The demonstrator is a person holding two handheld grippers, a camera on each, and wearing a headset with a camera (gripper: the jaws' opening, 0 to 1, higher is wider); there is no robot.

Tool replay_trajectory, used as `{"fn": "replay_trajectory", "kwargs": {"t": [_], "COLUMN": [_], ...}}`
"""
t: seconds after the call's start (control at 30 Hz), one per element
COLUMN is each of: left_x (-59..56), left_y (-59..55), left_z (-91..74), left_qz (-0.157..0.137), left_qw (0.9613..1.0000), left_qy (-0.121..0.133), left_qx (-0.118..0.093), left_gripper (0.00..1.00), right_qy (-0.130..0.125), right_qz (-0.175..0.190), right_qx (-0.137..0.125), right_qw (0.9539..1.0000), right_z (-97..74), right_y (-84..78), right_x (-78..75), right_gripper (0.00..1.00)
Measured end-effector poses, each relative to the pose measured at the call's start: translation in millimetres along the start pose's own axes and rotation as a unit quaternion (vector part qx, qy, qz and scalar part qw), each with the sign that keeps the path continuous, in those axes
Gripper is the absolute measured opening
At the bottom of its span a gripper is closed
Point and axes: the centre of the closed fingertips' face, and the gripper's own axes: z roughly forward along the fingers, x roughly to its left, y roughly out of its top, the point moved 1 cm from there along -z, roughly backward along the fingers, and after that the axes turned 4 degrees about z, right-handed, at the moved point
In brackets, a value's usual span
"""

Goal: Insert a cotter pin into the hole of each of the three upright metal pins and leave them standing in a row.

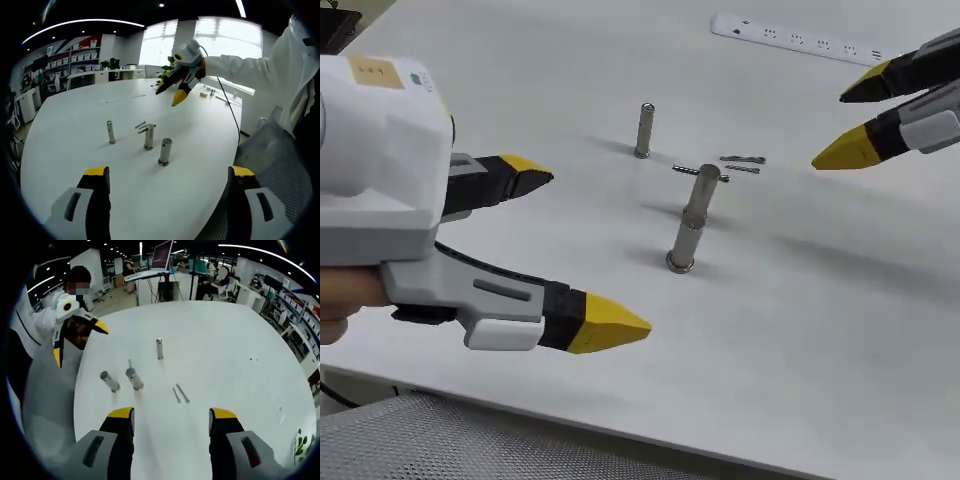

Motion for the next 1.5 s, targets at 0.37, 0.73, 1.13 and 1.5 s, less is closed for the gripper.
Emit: {"fn": "replay_trajectory", "kwargs": {"t": [0.37, 0.73, 1.13, 1.5], "left_x": [0.5, 1.6, -1.1, -7.5], "left_y": [0.7, -2.9, -9.4, -8.4], "left_z": [0.0, -0.2, 0.9, 7.1], "left_qz": [-0.007, -0.013, -0.024, -0.028], "left_qw": [1.0000, 0.9999, 0.9997, 0.9995], "left_qy": [-0.001, -0.002, -0.006, -0.010], "left_qx": [-0.003, -0.004, 0.002, 0.007], "left_gripper": [0.97, 0.96, 0.94, 0.92], "right_qy": [0.007, 0.011, 0.027, 0.031], "right_qz": [-0.013, -0.040, -0.080, -0.099], "right_qx": [0.008, 0.034, 0.080, 0.109], "right_qw": [0.9999, 0.9986, 0.9932, 0.9886], "right_z": [16.8, 41.5, 72.0, 89.9], "right_y": [9.4, 9.5, 3.6, -7.1], "right_x": [-11.3, -19.4, -15.7, -16.0], "right_gripper": [0.39, 0.25, 0.14, 0.08]}}
